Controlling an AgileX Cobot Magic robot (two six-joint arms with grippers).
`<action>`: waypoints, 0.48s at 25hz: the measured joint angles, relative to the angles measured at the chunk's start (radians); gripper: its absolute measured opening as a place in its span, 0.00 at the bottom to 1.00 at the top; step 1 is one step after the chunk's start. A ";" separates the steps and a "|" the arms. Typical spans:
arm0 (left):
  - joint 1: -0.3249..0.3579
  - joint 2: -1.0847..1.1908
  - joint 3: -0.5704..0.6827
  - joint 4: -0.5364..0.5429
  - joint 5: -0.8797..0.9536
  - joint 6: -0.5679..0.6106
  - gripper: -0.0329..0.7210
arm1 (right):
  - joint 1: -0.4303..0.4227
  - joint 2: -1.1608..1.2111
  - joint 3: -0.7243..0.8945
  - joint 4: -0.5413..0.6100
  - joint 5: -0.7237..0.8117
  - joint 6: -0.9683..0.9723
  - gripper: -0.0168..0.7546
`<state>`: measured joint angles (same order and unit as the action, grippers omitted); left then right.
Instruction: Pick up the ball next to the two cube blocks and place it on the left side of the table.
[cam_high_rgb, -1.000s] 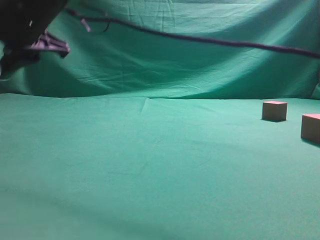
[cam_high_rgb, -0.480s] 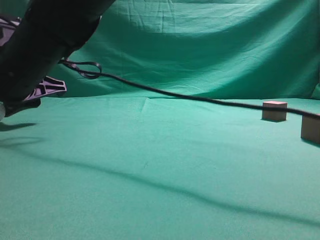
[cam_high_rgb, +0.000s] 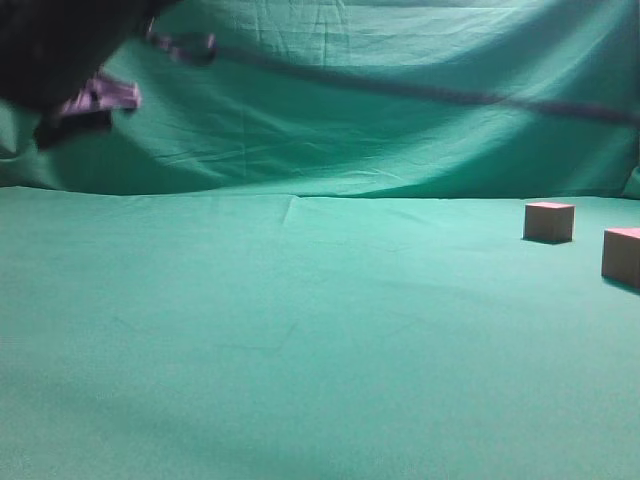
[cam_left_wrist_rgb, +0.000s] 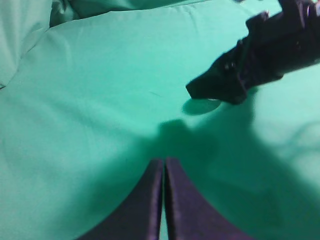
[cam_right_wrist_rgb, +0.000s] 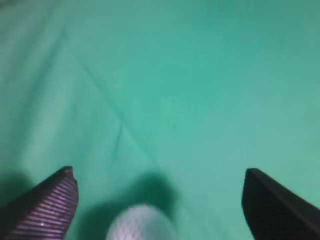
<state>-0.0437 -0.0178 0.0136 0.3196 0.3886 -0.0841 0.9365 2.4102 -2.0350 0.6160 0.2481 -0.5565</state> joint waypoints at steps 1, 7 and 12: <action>0.000 0.000 0.000 0.000 0.000 0.000 0.04 | -0.013 -0.032 0.000 -0.002 0.042 -0.002 0.81; 0.000 0.000 0.000 0.000 0.000 0.000 0.04 | -0.146 -0.265 -0.001 -0.019 0.538 0.029 0.41; 0.000 0.000 0.000 0.000 0.000 0.000 0.04 | -0.254 -0.417 -0.005 -0.130 0.889 0.185 0.02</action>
<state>-0.0437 -0.0178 0.0136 0.3196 0.3886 -0.0841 0.6822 1.9931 -2.0395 0.4863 1.1373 -0.3710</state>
